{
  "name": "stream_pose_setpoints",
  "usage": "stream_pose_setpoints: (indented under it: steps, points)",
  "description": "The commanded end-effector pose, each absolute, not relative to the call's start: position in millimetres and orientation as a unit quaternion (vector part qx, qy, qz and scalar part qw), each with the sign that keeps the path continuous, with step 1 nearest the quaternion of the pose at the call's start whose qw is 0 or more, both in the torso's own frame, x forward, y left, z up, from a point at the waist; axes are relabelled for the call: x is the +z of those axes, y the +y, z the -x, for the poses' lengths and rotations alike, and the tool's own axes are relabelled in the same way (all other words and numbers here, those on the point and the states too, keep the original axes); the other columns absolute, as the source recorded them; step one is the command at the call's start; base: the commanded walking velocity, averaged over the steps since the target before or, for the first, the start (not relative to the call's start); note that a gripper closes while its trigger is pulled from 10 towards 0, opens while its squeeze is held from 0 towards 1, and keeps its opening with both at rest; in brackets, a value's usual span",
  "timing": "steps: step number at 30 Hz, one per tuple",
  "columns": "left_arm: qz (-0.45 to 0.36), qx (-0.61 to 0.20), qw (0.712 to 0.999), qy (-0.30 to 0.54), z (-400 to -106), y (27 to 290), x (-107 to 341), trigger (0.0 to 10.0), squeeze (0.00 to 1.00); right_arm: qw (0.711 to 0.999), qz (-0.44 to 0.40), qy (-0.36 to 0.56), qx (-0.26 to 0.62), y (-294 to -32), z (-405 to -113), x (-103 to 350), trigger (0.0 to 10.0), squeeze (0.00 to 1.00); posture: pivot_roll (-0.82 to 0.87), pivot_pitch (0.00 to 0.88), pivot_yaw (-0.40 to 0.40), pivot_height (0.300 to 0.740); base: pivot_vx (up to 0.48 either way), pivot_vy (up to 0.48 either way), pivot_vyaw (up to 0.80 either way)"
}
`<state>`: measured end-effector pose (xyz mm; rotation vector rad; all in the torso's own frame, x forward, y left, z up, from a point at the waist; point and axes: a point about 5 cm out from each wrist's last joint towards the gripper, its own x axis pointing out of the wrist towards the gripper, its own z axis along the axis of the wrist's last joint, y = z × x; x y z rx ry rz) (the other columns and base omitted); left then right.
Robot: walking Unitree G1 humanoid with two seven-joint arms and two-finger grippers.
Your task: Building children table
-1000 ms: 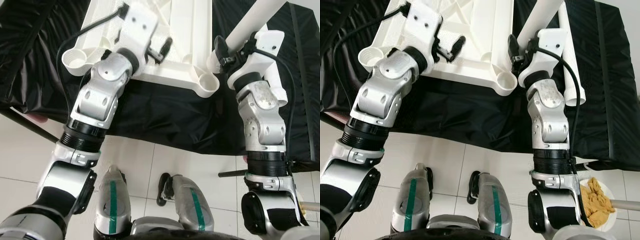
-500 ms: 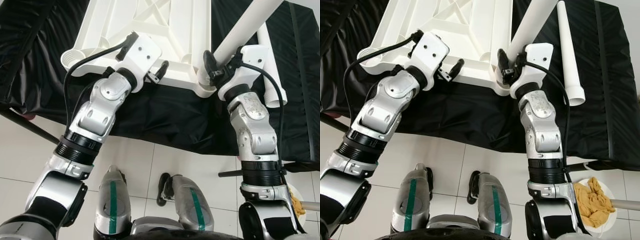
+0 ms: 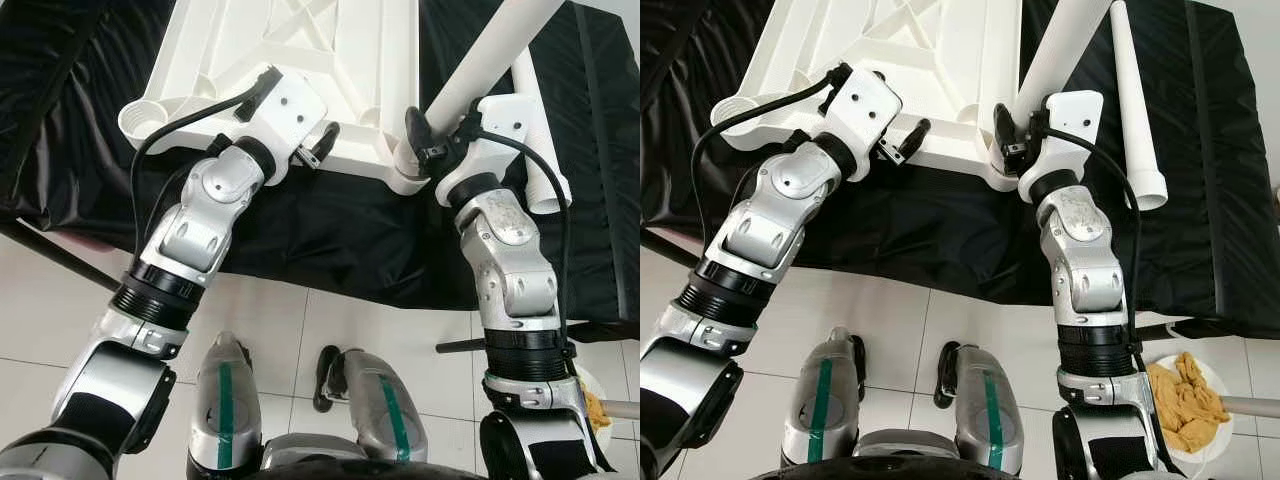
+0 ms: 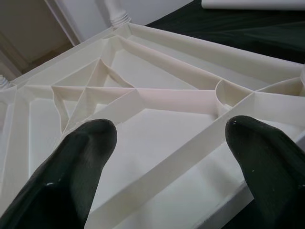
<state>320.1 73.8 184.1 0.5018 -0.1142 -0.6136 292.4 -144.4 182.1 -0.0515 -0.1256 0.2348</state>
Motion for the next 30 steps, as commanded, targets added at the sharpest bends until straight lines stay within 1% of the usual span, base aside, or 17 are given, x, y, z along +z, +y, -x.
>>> stream_pose_setpoints:
  steps: [1, 8, 15, 16, 18, 20, 22, 30]
  points:
    - [-0.251, -0.303, 0.917, -0.061, -320.1, 72.1, 185.1, 10.0, 0.00, 0.992, 0.031, -0.045, 0.116, -145.8, -290.0, 176.1, 10.0, 0.00, 0.11, 0.095, -0.095, 0.740, 0.000, 0.000, 0.00]
    - [-0.248, -0.311, 0.915, -0.065, -318.4, 70.9, 185.6, 10.0, 0.00, 0.993, 0.033, -0.027, 0.114, -147.3, -291.7, 171.1, 10.0, 0.00, 0.11, 0.100, -0.097, 0.740, 0.000, 0.000, 0.00]
    - [-0.246, -0.342, 0.905, -0.064, -311.9, 67.6, 183.9, 10.0, 0.00, 0.993, 0.032, -0.019, 0.110, -149.1, -291.6, 168.5, 10.0, 0.00, 0.11, 0.102, -0.097, 0.740, 0.000, 0.000, 0.00]
    - [-0.242, -0.361, 0.899, -0.063, -308.1, 65.3, 183.2, 10.0, 0.00, 0.993, 0.033, -0.019, 0.108, -149.8, -291.8, 168.9, 10.0, 0.00, 0.11, 0.102, -0.098, 0.740, 0.000, 0.000, 0.00]
    - [-0.232, -0.424, 0.873, -0.066, -293.9, 60.1, 181.8, 10.0, 0.00, 0.994, 0.036, -0.018, 0.106, -152.1, -292.8, 169.7, 10.0, 0.00, 0.11, 0.102, -0.098, 0.740, 0.000, 0.000, 0.00]
    - [-0.232, -0.424, 0.873, -0.066, -293.9, 60.1, 181.8, 10.0, 0.00, 0.994, 0.036, -0.018, 0.106, -152.1, -292.8, 169.7, 10.0, 0.00, 0.11, 0.102, -0.098, 0.740, 0.000, 0.000, 0.00]
    - [-0.226, -0.454, 0.859, -0.062, -286.8, 59.3, 180.2, 10.0, 0.00, 0.994, 0.035, -0.017, 0.103, -154.5, -294.2, 170.5, 10.0, 0.00, 0.11, 0.102, -0.097, 0.740, 0.000, 0.000, 0.00]
    - [-0.232, -0.467, 0.851, -0.058, -284.0, 60.5, 178.9, 10.0, 0.00, 0.994, 0.039, -0.018, 0.104, -155.4, -294.5, 171.1, 10.0, 0.00, 0.11, 0.100, -0.096, 0.740, 0.000, 0.000, 0.00]
